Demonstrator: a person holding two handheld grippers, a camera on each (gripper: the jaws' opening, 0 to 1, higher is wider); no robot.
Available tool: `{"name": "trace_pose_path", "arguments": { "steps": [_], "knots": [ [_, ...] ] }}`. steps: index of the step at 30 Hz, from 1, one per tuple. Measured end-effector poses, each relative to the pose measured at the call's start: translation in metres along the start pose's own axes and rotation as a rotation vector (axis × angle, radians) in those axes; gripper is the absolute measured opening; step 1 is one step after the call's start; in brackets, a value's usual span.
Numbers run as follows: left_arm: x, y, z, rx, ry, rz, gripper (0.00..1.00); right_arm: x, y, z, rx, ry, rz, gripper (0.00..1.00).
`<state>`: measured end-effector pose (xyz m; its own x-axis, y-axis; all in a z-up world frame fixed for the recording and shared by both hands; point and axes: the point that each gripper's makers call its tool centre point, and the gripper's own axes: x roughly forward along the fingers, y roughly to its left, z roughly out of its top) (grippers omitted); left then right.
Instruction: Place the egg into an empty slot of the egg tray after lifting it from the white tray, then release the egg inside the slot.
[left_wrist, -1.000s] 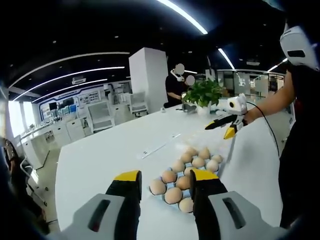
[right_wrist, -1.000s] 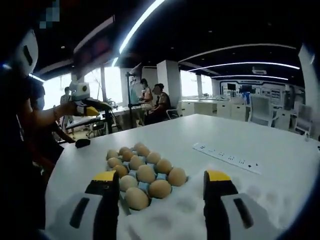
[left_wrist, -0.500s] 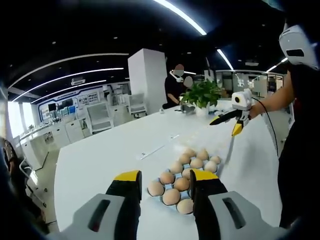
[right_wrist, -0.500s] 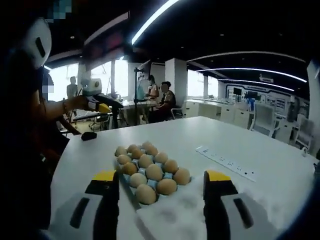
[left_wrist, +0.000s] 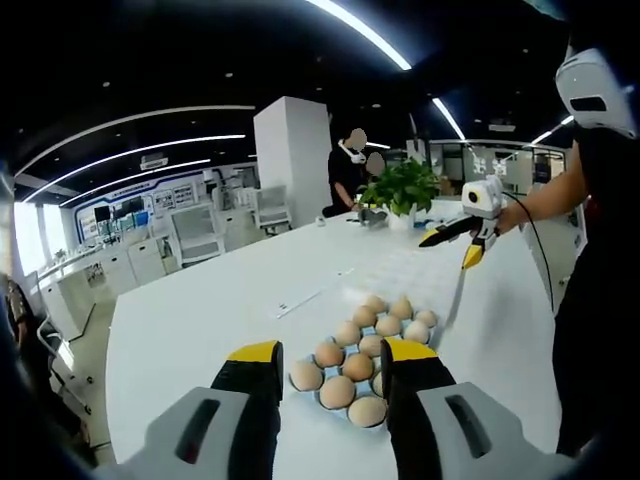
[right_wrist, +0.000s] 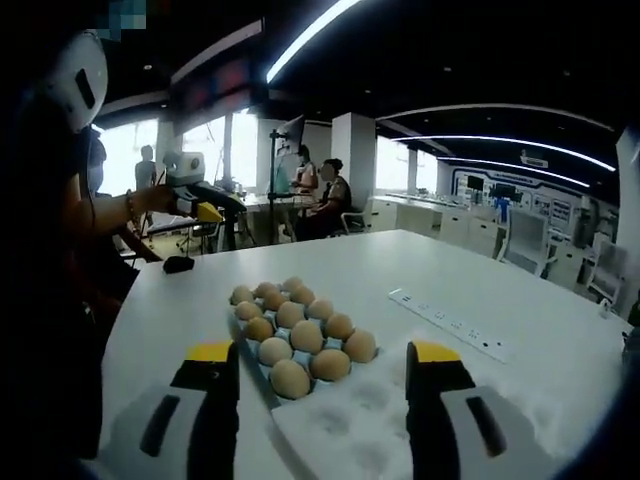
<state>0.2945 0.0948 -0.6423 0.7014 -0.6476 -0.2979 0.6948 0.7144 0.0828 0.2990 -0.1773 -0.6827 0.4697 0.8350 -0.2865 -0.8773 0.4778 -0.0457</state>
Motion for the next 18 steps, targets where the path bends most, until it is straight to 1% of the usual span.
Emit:
{"name": "trace_pose_path", "arguments": {
  "steps": [6, 18],
  "knots": [
    [0.0, -0.002, 0.002, -0.002, -0.01, -0.004, 0.4, -0.004, 0.002, 0.006, -0.012, -0.007, -0.006, 0.69],
    [-0.001, -0.005, 0.002, -0.001, -0.007, -0.008, 0.4, -0.011, 0.006, 0.006, -0.031, 0.009, -0.004, 0.7]
  ]
}}
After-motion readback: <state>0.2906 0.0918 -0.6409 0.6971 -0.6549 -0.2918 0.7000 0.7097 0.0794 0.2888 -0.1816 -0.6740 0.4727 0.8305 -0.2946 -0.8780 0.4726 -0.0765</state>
